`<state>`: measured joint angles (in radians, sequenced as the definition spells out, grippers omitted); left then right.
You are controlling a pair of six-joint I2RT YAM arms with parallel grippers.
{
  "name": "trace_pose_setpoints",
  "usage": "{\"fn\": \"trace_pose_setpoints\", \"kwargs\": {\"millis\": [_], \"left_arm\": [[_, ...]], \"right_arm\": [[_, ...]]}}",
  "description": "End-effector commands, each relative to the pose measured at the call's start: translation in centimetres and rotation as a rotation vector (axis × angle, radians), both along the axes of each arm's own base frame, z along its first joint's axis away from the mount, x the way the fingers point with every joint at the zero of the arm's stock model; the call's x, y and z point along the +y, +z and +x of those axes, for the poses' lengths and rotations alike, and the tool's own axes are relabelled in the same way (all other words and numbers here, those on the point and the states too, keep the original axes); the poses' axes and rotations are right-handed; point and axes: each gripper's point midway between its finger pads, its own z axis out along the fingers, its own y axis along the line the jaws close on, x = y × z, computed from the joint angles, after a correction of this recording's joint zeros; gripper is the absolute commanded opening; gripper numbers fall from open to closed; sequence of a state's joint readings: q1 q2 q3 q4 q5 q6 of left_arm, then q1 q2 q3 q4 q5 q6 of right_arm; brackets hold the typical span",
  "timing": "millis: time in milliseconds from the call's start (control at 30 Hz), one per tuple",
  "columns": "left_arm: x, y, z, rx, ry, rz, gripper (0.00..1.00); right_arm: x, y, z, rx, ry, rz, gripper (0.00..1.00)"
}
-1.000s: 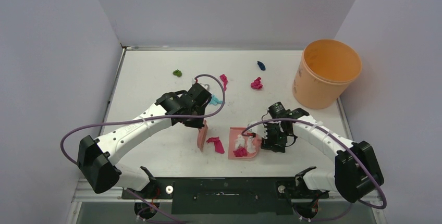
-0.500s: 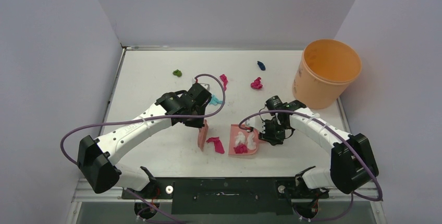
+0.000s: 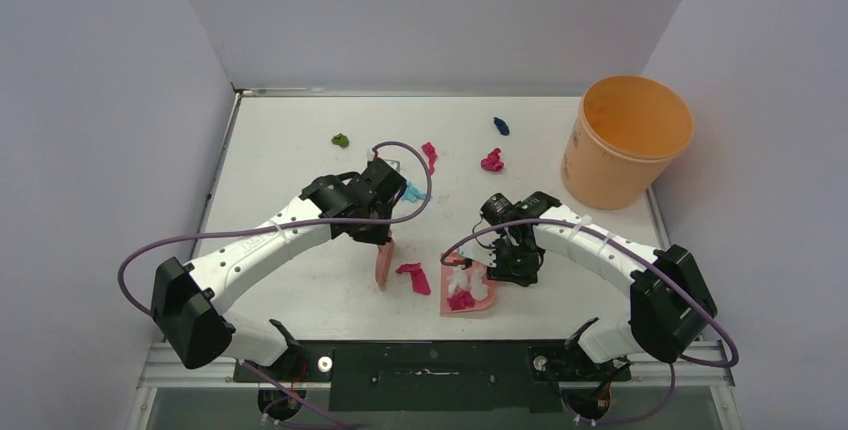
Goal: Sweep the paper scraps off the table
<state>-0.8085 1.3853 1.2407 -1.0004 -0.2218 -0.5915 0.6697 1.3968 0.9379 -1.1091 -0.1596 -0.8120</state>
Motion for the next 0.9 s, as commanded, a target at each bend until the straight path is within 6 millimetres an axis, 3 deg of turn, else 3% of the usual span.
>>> {"fn": "trace_pose_setpoints", "kwargs": {"millis": [0, 267, 467, 633, 867], "left_arm": [[-1.1, -0.2, 0.8, -0.012, 0.016, -0.043, 0.0], [-6.0, -1.6, 0.2, 0.031, -0.031, -0.145, 0.0], [-10.0, -0.1, -0.3, 0.025, -0.075, -0.224, 0.0], [-10.8, 1.8, 0.0, -0.006, -0.075, -0.24, 0.0], [-10.4, 3.4, 0.7, -0.062, -0.056, -0.234, 0.0]], "right_arm": [[0.4, 0.5, 1.0, -0.035, -0.04, -0.023, 0.09], [2.0, 0.2, 1.1, -0.027, -0.046, -0.007, 0.08], [2.6, 0.0, 0.9, -0.012, -0.063, 0.016, 0.08], [2.4, -0.9, 0.4, -0.003, -0.073, 0.025, 0.08], [2.1, -1.8, -0.5, -0.003, -0.095, 0.049, 0.08]]}}
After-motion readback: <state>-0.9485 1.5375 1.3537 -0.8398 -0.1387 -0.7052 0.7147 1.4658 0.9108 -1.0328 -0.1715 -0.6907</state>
